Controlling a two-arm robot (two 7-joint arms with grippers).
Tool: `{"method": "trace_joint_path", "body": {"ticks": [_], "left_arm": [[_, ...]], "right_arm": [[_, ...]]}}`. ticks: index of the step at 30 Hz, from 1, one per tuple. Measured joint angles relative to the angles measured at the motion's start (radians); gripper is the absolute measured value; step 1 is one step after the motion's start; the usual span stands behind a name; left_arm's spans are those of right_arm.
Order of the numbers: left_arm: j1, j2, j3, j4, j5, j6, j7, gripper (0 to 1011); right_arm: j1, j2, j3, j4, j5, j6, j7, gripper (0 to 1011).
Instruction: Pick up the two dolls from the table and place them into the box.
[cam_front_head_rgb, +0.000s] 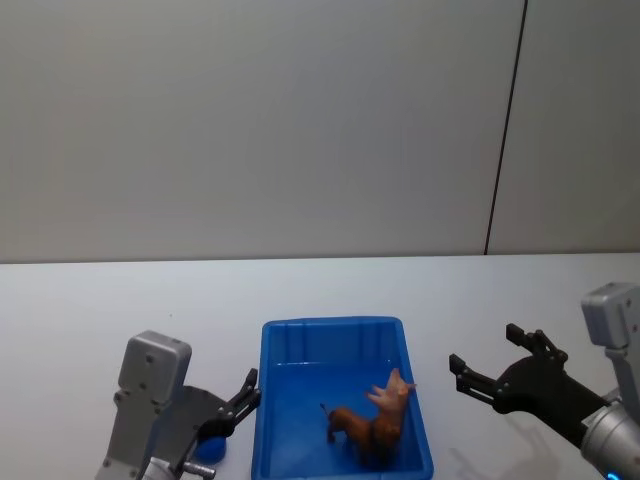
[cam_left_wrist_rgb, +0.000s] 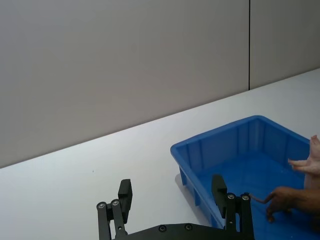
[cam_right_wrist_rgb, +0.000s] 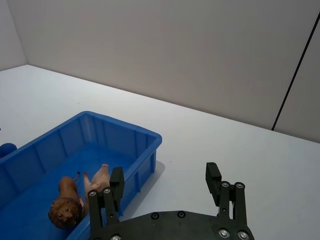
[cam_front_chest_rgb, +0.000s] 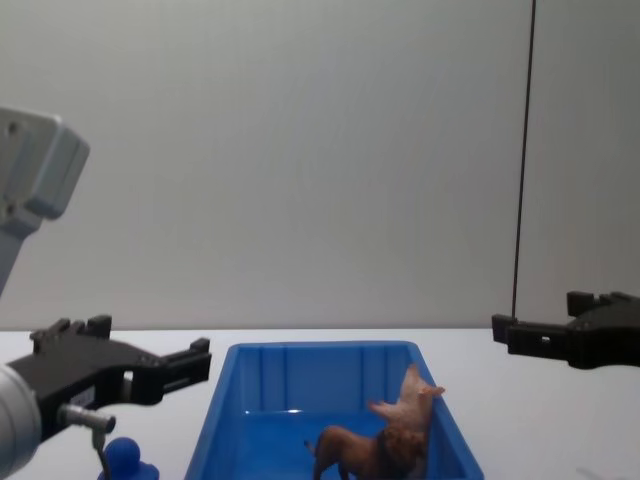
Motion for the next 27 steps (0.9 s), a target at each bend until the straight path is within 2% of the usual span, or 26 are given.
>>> {"method": "trace_joint_path", "body": {"ticks": [27], "left_arm": [[-0.019,-0.024,-0.018,0.196,-0.036,-0.052,-0.135,1001]], "right_arm": [[-0.003,0.003,0.002,-0.002,0.002,-0.002,-0.002,1001]]}}
